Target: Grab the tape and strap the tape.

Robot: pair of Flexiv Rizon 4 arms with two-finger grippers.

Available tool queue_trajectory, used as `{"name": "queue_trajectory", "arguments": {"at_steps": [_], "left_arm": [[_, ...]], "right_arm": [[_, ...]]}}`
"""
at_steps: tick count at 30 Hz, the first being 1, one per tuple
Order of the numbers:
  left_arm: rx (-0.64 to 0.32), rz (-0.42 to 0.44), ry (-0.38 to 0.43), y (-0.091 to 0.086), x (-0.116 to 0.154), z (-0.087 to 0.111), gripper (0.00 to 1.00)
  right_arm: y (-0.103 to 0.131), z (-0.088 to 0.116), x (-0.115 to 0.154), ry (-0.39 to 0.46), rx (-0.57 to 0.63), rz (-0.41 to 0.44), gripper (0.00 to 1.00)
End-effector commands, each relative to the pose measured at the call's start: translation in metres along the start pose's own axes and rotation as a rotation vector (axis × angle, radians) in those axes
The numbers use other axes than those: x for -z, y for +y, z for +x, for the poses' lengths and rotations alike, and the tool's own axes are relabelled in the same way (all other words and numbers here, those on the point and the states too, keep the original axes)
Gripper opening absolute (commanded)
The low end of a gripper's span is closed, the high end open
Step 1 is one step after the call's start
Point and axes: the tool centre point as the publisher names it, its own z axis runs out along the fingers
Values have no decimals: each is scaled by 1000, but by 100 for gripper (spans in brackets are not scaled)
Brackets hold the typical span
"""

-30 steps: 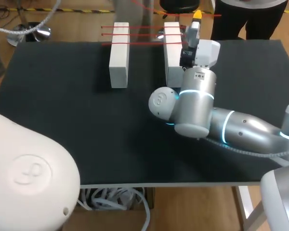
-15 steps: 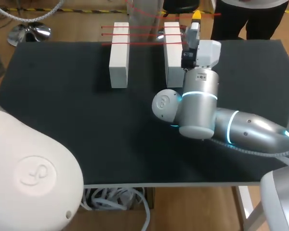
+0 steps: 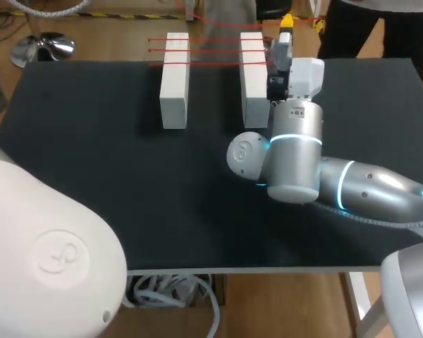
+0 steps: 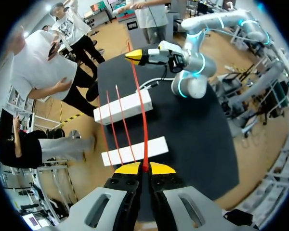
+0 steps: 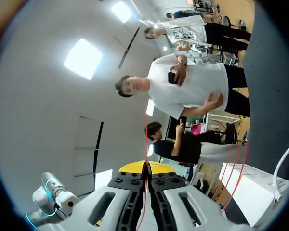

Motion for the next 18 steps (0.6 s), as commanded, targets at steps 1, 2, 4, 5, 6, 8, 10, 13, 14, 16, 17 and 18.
{"name": "queue_trajectory", "arguments": {"at_steps": [1,2,4,5,6,8,10,13,14,16,17,18], "left_arm": [[-2,-95,38,-4,5,-7,0],[-6,-95,37,-5,6,-7,0],[-10,-108,45,-6,7,-7,0],[-11,-107,44,-6,8,-7,0],[-12,-112,47,-6,8,-7,0],[-15,-124,52,-6,9,-8,0],[-16,-130,56,-7,9,-8,0],[-19,-139,66,-7,9,-8,0],[-21,-151,72,-7,8,-8,0],[-20,-161,77,-8,8,-8,0],[-19,-162,79,-7,7,-8,0],[-15,-167,82,-7,7,-8,0]], "right_arm": [[4,-8,4,18,1,13,0],[4,-8,4,19,2,13,0],[4,-8,4,19,2,13,0],[4,-8,4,19,2,13,0],[4,-8,4,18,2,13,0],[4,-8,4,20,4,14,0],[4,-8,5,20,5,14,0],[4,-9,5,20,7,14,0],[4,-9,4,20,8,14,0],[4,-9,4,21,10,16,0],[4,-10,4,22,14,19,0],[4,-10,4,23,15,21,0]]}}
